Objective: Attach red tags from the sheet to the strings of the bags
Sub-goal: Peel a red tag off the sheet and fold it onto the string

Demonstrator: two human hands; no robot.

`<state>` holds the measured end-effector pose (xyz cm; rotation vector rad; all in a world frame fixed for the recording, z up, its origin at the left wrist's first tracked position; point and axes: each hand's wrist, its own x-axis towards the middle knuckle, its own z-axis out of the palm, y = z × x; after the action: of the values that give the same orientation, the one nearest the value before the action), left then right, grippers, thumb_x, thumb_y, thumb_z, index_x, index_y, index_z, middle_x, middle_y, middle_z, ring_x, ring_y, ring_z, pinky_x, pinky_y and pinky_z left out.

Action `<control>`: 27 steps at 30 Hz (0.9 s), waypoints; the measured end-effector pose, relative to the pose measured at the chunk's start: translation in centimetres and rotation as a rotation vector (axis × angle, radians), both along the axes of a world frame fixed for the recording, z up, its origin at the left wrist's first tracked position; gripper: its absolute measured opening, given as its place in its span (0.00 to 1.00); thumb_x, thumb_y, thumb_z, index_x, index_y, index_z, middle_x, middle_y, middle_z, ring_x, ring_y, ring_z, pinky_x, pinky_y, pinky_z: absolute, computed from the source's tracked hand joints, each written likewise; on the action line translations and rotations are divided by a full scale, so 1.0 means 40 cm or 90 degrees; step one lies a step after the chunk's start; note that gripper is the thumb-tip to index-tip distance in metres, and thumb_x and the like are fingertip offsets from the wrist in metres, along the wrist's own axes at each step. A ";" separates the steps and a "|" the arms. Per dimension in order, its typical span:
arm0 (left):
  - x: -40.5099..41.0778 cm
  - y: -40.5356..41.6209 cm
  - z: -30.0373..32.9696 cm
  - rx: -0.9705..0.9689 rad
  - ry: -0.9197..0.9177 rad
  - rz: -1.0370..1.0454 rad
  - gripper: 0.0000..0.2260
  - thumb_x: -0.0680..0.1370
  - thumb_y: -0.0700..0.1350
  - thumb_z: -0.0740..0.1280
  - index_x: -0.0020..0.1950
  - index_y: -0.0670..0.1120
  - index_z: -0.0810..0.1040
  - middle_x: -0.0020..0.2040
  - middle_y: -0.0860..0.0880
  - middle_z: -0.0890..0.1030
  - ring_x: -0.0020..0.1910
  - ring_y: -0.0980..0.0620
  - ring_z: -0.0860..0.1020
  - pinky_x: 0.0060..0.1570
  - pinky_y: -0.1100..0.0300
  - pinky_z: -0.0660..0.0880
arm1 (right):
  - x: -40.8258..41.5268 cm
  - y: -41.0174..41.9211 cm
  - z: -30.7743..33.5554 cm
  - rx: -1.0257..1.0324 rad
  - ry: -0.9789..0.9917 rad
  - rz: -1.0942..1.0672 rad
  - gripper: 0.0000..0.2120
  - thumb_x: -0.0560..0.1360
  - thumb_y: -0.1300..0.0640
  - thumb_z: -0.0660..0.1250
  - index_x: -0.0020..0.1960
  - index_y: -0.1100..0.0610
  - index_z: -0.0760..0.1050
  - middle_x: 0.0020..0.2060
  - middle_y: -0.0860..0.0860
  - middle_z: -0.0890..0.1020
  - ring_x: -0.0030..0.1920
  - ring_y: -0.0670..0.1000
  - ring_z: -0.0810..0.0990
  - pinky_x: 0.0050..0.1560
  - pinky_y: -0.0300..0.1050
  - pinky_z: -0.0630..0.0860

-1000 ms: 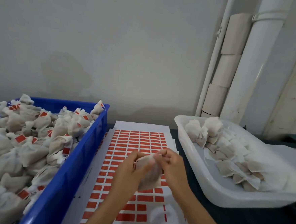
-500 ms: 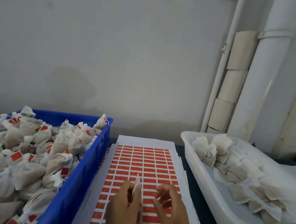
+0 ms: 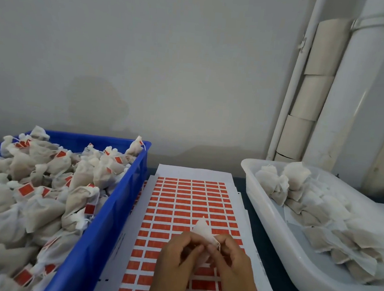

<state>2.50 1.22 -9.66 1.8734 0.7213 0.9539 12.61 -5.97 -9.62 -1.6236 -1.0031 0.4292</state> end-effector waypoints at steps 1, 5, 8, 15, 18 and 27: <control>0.004 0.003 0.001 -0.021 -0.005 0.017 0.09 0.73 0.44 0.70 0.43 0.59 0.77 0.43 0.61 0.80 0.46 0.59 0.79 0.40 0.74 0.74 | 0.008 -0.001 -0.003 0.008 0.016 -0.004 0.03 0.75 0.52 0.63 0.43 0.49 0.74 0.36 0.43 0.82 0.41 0.43 0.80 0.45 0.31 0.75; 0.011 0.013 0.012 -0.026 -0.012 0.089 0.32 0.62 0.52 0.78 0.61 0.60 0.67 0.58 0.67 0.69 0.56 0.62 0.71 0.51 0.69 0.73 | 0.007 -0.010 0.010 0.025 0.030 0.006 0.08 0.77 0.57 0.62 0.40 0.53 0.77 0.34 0.44 0.81 0.38 0.42 0.79 0.41 0.30 0.75; 0.015 0.036 0.036 -0.062 0.070 -0.021 0.45 0.62 0.49 0.79 0.68 0.64 0.53 0.61 0.65 0.64 0.61 0.62 0.64 0.61 0.60 0.69 | 0.001 -0.013 0.019 0.045 0.069 0.036 0.10 0.77 0.59 0.61 0.40 0.55 0.79 0.35 0.47 0.82 0.38 0.44 0.80 0.41 0.31 0.75; 0.004 0.048 0.014 -0.068 0.072 -0.082 0.14 0.66 0.52 0.76 0.48 0.58 0.75 0.47 0.61 0.78 0.47 0.56 0.78 0.39 0.72 0.74 | -0.001 -0.021 0.025 0.067 0.034 0.043 0.09 0.75 0.63 0.64 0.40 0.55 0.80 0.33 0.44 0.82 0.36 0.43 0.79 0.40 0.32 0.75; 0.009 0.041 0.004 -0.046 0.086 -0.055 0.10 0.66 0.56 0.74 0.43 0.58 0.77 0.42 0.63 0.79 0.44 0.60 0.77 0.40 0.70 0.71 | 0.010 -0.019 0.023 0.062 0.007 0.012 0.07 0.73 0.61 0.67 0.39 0.53 0.80 0.34 0.45 0.82 0.37 0.44 0.80 0.40 0.32 0.76; 0.006 0.035 -0.004 -0.151 0.052 0.076 0.08 0.66 0.54 0.74 0.39 0.58 0.77 0.38 0.65 0.76 0.39 0.59 0.75 0.32 0.73 0.65 | 0.007 -0.022 0.019 0.096 -0.043 -0.030 0.02 0.70 0.50 0.66 0.40 0.45 0.78 0.36 0.38 0.82 0.42 0.43 0.81 0.42 0.28 0.75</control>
<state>2.75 2.61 -9.82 1.6832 0.9622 0.8306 12.90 -6.84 -8.85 -1.5315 -1.0208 0.2623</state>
